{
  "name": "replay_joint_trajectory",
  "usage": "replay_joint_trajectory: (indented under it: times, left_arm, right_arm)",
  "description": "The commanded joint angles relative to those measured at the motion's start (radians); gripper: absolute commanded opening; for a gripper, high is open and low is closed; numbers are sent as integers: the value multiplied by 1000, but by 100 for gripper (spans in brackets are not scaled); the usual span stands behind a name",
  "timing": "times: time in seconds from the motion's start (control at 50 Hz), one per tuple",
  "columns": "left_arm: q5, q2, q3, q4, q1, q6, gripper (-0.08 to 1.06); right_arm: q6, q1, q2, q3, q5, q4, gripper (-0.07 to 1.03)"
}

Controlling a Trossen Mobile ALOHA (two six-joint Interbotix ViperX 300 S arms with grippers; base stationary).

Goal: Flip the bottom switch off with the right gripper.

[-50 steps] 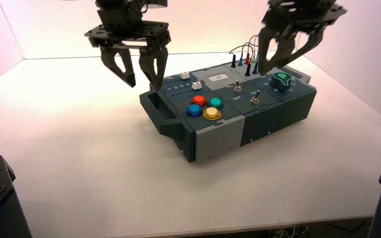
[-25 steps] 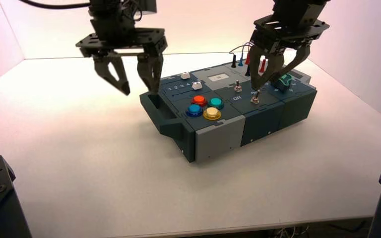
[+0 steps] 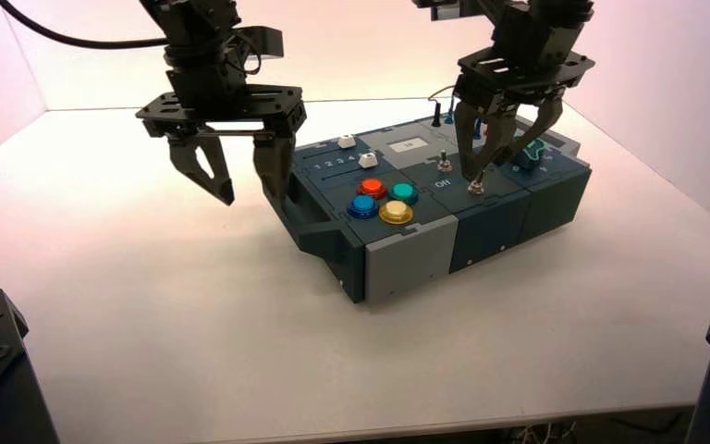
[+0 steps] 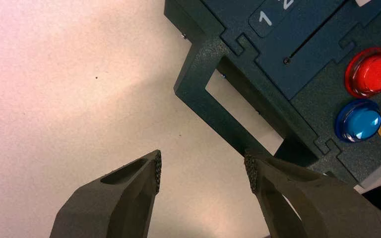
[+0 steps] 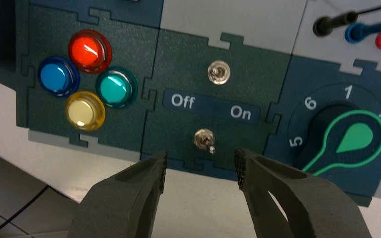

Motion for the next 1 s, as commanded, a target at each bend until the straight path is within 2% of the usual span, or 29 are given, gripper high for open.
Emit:
replay_joint_trajectory:
  times: [0.02,0.2,0.3,0.52,0.54,0.62,0.9,1.0]
  left_arm:
    - [-41,67,-20,3,3,-2,88]
    - [-29,91,-48,-2,-20,-6,88]
    - [-31,69,-46,-2,-44,-12,88]
    - [-32,57,-40,5,-46,-14,88]
    - [-32,57,-41,5,-46,-12,88]
    - [-32,57,-41,5,-44,-12,88]
    - [-29,52,-40,5,-46,-14,88]
    - [-29,52,-41,5,-46,-12,88]
  right_arm:
    - [2,3,11,-35,-6,-8,70]
    - [2,3,26,-34,-3,-9,70]
    - [3,3,12,-35,-3,-9,70]
    - [9,0,-8,-34,-11,-9,69]
    - [9,-2,-5,-34,-11,-8,64]
    - [9,-3,2,-34,-9,-9,57]
    - [9,-2,11,-31,0,-9,56]
    - [11,0,21,-28,12,-9,53]
